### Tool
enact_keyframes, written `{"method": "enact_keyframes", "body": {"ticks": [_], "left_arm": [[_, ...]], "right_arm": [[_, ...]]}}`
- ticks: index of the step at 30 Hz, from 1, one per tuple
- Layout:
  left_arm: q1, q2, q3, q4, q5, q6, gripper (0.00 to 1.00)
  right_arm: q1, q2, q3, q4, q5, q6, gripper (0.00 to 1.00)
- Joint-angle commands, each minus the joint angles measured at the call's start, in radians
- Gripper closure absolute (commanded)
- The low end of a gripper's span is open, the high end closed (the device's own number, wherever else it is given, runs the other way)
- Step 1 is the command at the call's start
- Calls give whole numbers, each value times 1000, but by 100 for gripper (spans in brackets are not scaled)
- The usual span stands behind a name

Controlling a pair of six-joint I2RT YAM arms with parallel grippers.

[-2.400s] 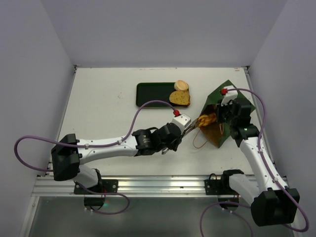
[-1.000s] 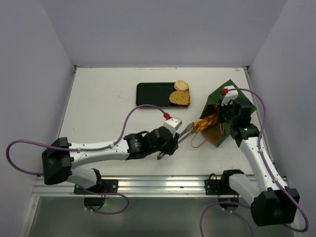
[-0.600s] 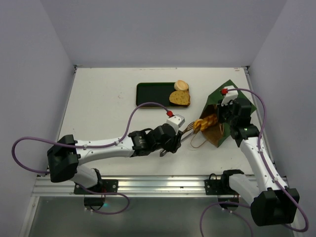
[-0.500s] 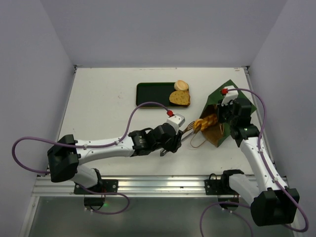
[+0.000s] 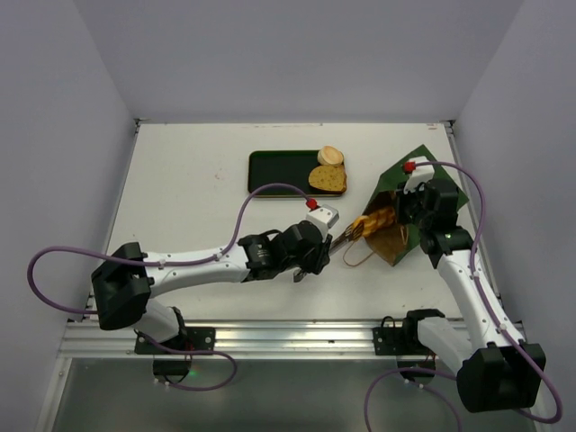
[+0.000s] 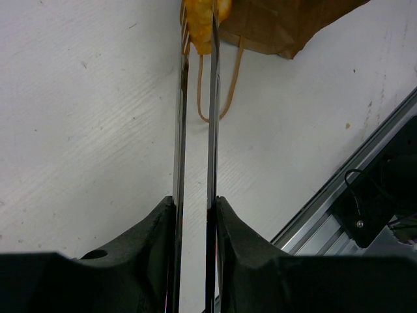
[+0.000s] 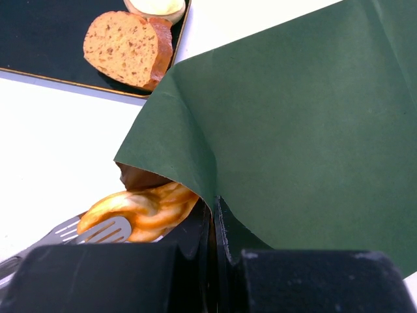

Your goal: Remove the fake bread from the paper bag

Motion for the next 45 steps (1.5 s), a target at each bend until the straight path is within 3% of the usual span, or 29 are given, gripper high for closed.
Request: {"method": "enact_keyframes", "body": {"ticks": [1, 6, 24, 36, 45], "left_arm": [[14, -2, 46, 46, 1, 11, 84], [16, -43, 19, 51, 24, 11, 100], [17, -396, -224, 33, 67, -46, 100], [17, -511, -212, -21, 21, -75, 100], [19, -594, -199, -182, 24, -61, 100]], "right_arm": [[-3, -20, -3, 63, -8, -4, 100], [-5, -24, -3, 63, -3, -4, 100], [-11, -23, -5, 68, 8, -4, 100], [-12, -21, -6, 68, 5, -4, 100], [-14, -23, -6, 68, 6, -4, 100]]}}
